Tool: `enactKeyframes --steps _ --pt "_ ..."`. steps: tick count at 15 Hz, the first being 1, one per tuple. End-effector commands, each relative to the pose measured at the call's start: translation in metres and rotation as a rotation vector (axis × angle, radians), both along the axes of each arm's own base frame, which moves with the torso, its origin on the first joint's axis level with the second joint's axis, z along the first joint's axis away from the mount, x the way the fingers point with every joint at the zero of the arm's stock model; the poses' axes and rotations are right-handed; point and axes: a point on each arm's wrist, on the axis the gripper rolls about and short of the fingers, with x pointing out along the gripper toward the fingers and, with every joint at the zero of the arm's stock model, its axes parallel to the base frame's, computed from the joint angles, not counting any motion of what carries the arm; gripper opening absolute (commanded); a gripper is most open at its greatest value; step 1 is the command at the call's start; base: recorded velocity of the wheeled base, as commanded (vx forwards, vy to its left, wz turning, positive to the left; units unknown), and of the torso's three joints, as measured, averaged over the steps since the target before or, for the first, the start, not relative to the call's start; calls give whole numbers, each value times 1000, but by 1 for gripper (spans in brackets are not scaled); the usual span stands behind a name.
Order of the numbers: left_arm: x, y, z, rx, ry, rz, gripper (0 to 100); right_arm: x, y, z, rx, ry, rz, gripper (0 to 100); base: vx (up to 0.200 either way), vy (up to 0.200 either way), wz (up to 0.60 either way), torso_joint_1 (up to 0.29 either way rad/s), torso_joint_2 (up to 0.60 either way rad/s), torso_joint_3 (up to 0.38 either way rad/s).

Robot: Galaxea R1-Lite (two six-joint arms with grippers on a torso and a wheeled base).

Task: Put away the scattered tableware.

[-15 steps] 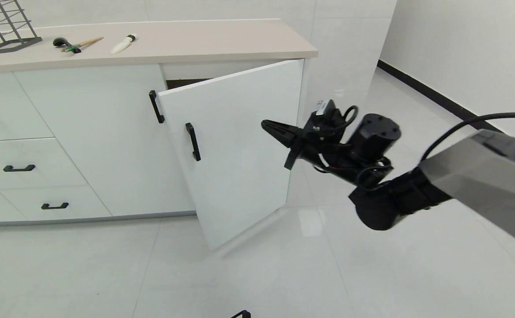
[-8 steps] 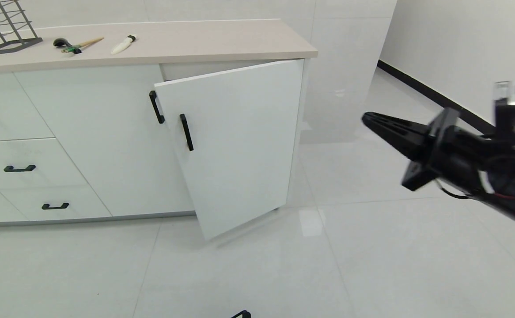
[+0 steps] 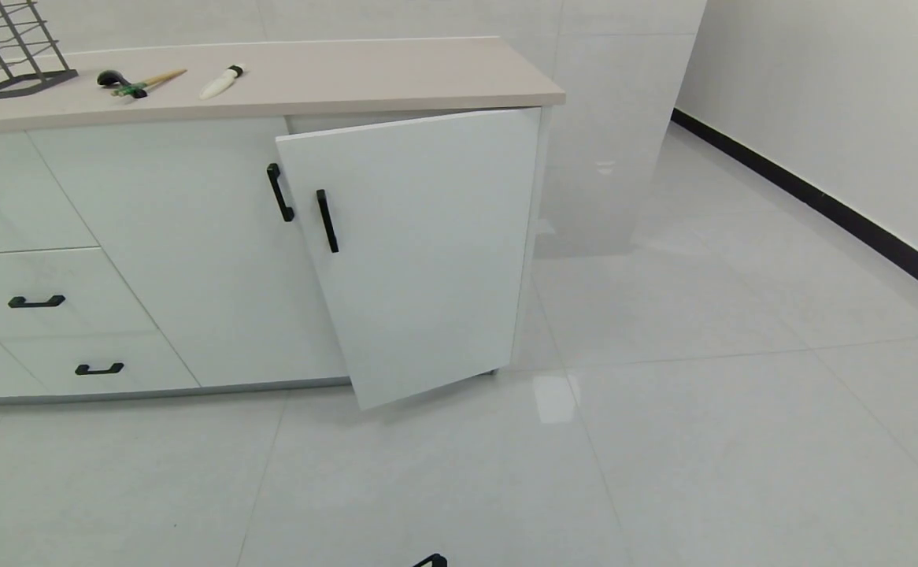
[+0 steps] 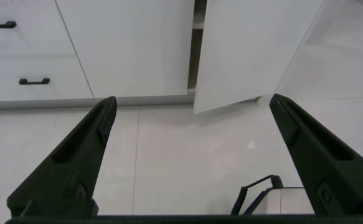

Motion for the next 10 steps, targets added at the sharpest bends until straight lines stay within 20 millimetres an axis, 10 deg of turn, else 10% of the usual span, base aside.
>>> enactKeyframes --steps 1,10 --pt "0 0 0 -1 0 0 100 -57 -4 -35 28 -30 -94 0 0 0 0 0 0 0" --pt "0 0 0 -4 0 1 100 -80 -4 -91 -20 179 -73 0 0 0 0 0 0 0"
